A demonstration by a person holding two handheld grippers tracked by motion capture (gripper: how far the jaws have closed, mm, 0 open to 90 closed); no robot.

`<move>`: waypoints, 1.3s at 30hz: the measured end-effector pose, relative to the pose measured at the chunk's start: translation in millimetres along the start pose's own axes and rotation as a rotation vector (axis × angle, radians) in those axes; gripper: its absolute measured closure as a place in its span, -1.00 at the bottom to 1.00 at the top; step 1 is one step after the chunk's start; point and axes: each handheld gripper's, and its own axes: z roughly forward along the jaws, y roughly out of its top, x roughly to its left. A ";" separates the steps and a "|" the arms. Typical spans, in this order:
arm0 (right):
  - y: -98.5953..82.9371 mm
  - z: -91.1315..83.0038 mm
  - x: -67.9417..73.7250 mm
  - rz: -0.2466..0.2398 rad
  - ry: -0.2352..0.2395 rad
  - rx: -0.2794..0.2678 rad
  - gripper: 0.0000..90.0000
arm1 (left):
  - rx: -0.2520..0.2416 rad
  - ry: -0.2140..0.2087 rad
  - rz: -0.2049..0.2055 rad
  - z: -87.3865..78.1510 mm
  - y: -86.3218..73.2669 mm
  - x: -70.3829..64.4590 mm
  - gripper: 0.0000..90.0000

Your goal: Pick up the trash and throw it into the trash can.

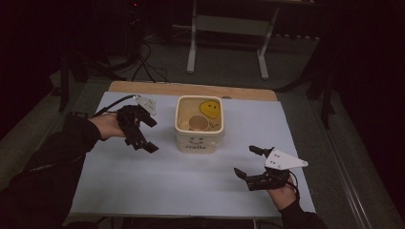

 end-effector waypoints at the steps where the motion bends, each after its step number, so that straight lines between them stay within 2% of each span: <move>1: 0.0 -0.1 -0.2 0.000 0.000 -0.002 -0.76 | -0.007 -0.002 0.001 1.7 -2.4 -1.7 -0.99; 8: -0.2 -0.3 -0.4 0.001 -0.002 -0.002 -0.76 | -0.039 0.003 -0.026 17.7 -24.3 -13.8 -0.99; 13: -0.2 0.2 -0.5 0.001 -0.002 -0.001 -0.76 | -0.070 0.009 -0.064 30.7 -40.2 -21.6 -0.99; 17: -0.5 0.3 -0.4 0.002 -0.004 0.002 -0.76 | -0.084 -0.003 -0.073 44.0 -53.4 -28.7 -0.99; 21: -0.4 0.8 -0.4 0.002 -0.005 0.002 -0.76 | -0.111 -0.007 -0.101 56.2 -64.5 -33.2 -0.99; 29: -1.0 1.1 -0.8 0.002 -0.005 0.004 -0.76 | -0.160 -0.014 -0.124 75.4 -77.9 -44.7 -0.99; 32: -1.0 1.0 -0.8 0.003 -0.006 0.006 -0.76 | -0.158 0.000 -0.121 83.0 -80.1 -48.8 -0.99; 35: -1.0 1.0 -0.5 0.000 -0.007 0.008 -0.76 | -0.172 -0.015 -0.129 89.6 -83.4 -50.4 -0.99; 39: -1.0 1.0 -0.6 -0.003 -0.008 0.007 -0.76 | -0.167 -0.022 -0.136 96.3 -87.4 -51.3 -0.99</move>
